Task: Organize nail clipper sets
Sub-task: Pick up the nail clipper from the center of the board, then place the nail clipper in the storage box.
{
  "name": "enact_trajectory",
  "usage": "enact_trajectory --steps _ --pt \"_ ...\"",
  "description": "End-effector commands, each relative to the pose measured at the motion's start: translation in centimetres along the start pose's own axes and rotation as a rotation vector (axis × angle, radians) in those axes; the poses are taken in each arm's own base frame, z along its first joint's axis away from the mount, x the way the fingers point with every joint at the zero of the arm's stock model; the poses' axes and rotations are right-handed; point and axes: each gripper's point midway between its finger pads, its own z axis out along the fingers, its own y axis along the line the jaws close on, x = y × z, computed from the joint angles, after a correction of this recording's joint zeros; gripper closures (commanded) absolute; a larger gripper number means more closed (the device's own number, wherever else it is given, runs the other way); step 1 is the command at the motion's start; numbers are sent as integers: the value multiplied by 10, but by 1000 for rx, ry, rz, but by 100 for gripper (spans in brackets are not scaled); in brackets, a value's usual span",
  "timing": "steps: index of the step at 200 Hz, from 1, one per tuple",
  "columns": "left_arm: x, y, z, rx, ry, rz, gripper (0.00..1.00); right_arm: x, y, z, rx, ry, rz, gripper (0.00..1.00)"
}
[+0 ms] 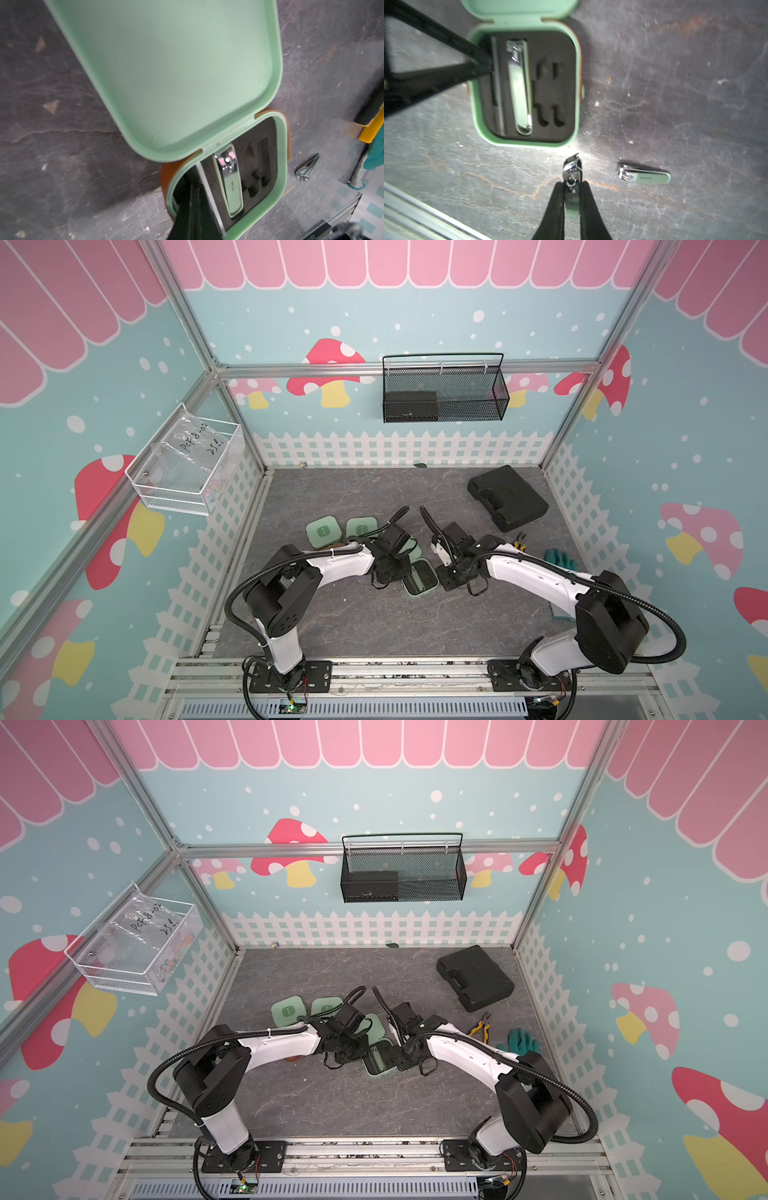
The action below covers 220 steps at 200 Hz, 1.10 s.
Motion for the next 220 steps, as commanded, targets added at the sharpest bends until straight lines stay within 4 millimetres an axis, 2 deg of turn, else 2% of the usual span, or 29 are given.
enact_trajectory --steps 1,47,72,220 --pt "4 7 8 -25 14 -12 100 -11 23 7 -105 -4 -47 92" --pt "5 7 9 -25 17 -11 100 -38 39 31 -172 4 -99 92" --pt "5 7 8 -25 17 -11 100 -44 41 42 -174 21 -106 92" --pt "6 11 9 -28 16 -13 100 -24 8 78 -35 113 -68 92"
